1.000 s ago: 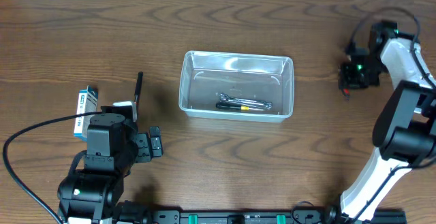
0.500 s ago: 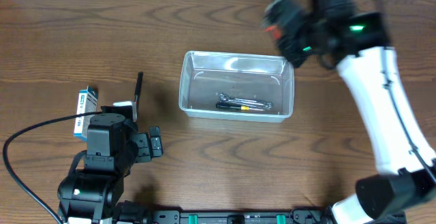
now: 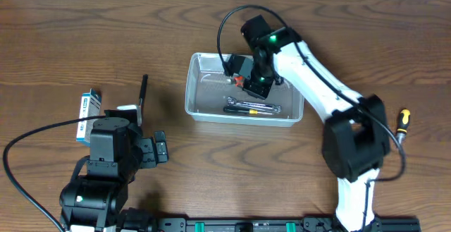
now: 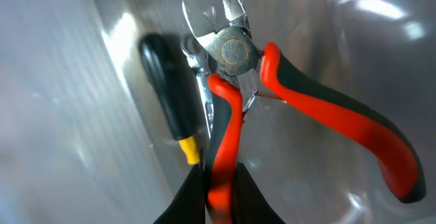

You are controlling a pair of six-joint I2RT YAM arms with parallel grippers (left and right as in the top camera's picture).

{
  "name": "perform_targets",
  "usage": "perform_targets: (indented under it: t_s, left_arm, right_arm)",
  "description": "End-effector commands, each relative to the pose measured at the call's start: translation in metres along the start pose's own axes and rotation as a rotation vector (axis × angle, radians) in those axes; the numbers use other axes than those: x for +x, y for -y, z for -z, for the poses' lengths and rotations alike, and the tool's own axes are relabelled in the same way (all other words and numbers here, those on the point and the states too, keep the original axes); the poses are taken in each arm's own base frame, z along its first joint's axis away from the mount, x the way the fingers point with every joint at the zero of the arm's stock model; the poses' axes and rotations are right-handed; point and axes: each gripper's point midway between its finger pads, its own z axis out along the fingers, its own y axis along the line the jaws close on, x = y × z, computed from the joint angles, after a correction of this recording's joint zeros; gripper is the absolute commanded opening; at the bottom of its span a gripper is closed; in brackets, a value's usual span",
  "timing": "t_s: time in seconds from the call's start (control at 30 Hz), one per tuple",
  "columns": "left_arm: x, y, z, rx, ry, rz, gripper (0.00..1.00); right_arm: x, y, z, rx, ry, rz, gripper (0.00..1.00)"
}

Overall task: Pack container
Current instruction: 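Carry the pliers into the container and release them, then move the right gripper down onto the yellow-handled screwdriver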

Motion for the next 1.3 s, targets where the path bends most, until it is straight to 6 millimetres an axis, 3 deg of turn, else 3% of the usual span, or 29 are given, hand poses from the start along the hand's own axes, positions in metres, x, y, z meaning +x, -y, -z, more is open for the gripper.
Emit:
perform_targets:
  t_s: [0.0,0.13,0.37,0.43,0.57,0.67,0.7,0.77,0.8,0.9,0.97,1.03,1.17,1.27]
  left_arm:
    - [-0.005,0.000,0.005,-0.004,0.017,0.010,0.98]
    - [-0.006,-0.001,0.005,-0.005,0.018,0.010,0.98]
    - [-0.006,-0.001,0.005,-0.005,0.018,0.010,0.98]
    - [-0.006,-0.001,0.005,-0.005,0.018,0.010,0.98]
    - [-0.006,-0.001,0.005,-0.005,0.019,0.009,0.98]
    - [-0.007,0.000,0.005,-0.005,0.022,-0.002,0.98]
    - [-0.008,0.000,0.005,-0.004,0.026,-0.001,0.98]
    - [-0.009,0.000,0.005,-0.002,0.032,-0.001,0.98]
    - [-0.010,0.000,0.005,-0.002,0.035,-0.001,0.98]
    - [-0.011,0.000,0.005,-0.001,0.039,-0.001,0.98]
    - [-0.011,0.001,0.005,-0.001,0.040,-0.001,0.98]
    - [-0.011,0.001,0.005,-0.001,0.041,-0.001,0.98]
    - [-0.011,0.001,0.005,-0.001,0.041,-0.001,0.98]
    - [-0.011,0.001,0.005,-0.001,0.041,-0.001,0.98]
  right_arm:
    - [0.012,0.005,-0.029,-0.044,-0.054,-0.008,0.02]
    - [0.017,0.008,-0.043,-0.061,-0.077,-0.020,0.04]
    - [0.017,0.013,-0.037,-0.046,-0.073,-0.042,0.42]
    - [0.019,0.018,-0.030,-0.022,-0.087,-0.080,0.45]
    - [0.012,0.036,0.014,0.085,-0.048,-0.163,0.50]
    - [0.005,0.057,0.073,0.218,0.041,-0.250,0.57]
    - [0.006,0.066,0.103,0.283,0.084,-0.295,0.65]
    - [0.013,0.078,0.148,0.372,0.157,-0.364,0.90]
    - [0.019,0.084,0.172,0.412,0.203,-0.402,0.97]
    - [0.053,0.098,0.236,0.512,0.328,-0.550,0.99]
    - [0.088,0.110,0.269,0.568,0.386,-0.692,0.99]
    - [0.125,0.119,0.289,0.602,0.414,-0.833,0.99]
    - [0.211,0.126,0.299,0.603,0.380,-1.166,0.99]
    - [0.250,0.118,0.286,0.505,0.348,-1.293,0.99]
